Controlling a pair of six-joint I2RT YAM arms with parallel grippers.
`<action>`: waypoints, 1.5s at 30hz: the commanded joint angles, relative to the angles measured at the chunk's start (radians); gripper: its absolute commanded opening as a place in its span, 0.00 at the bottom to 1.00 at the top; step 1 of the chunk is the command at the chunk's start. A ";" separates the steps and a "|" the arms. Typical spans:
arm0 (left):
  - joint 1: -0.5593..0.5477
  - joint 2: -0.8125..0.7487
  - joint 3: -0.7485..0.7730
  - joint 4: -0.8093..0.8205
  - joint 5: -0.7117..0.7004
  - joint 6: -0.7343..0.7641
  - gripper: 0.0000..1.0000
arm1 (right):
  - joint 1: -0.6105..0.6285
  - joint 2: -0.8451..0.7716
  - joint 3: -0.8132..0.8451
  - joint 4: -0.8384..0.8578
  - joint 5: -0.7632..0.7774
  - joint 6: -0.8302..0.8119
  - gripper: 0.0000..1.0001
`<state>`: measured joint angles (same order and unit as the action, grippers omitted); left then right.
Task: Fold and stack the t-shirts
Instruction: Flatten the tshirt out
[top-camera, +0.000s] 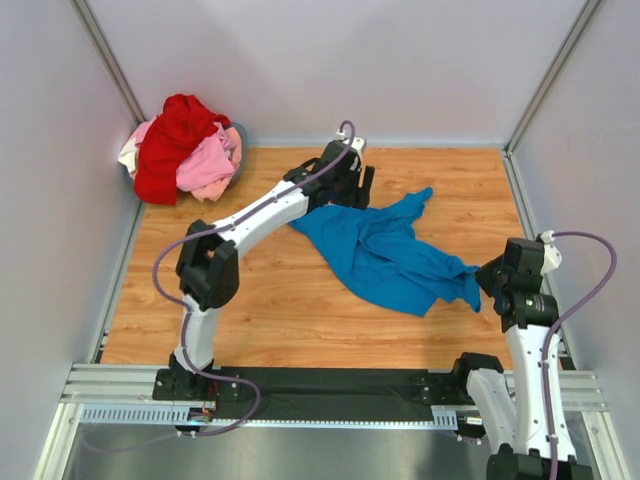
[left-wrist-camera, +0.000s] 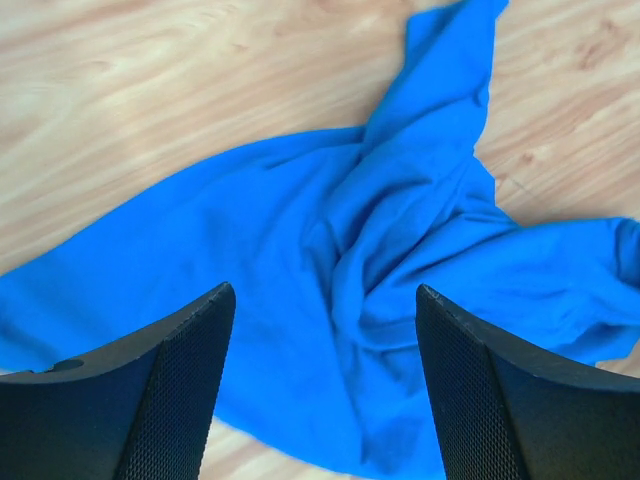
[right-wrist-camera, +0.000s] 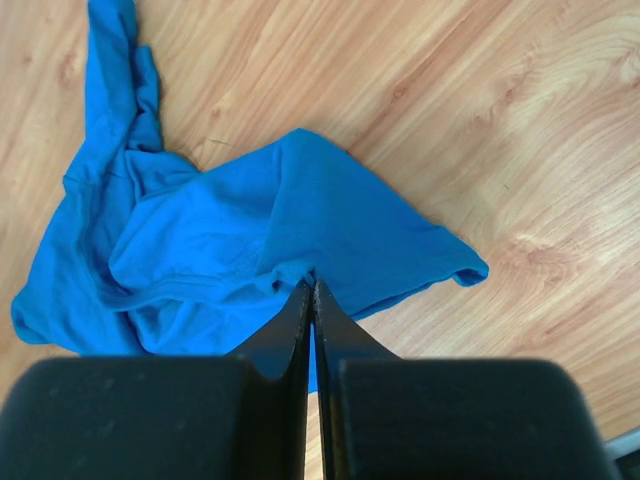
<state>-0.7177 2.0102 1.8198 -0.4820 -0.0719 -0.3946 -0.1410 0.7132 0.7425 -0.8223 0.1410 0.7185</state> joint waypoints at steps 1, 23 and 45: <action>-0.011 0.125 0.134 -0.084 0.144 0.091 0.80 | -0.006 -0.046 -0.034 0.045 -0.001 0.024 0.00; 0.003 0.158 0.234 -0.062 0.229 0.077 0.00 | -0.008 0.088 0.113 0.080 -0.069 -0.018 0.01; 0.057 -0.783 0.316 -0.481 0.018 0.046 0.00 | -0.008 0.158 0.963 -0.230 -0.116 -0.189 0.00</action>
<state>-0.6598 1.2175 2.1818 -0.8894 -0.0616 -0.3370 -0.1455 0.9325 1.6688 -0.9993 0.0490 0.5526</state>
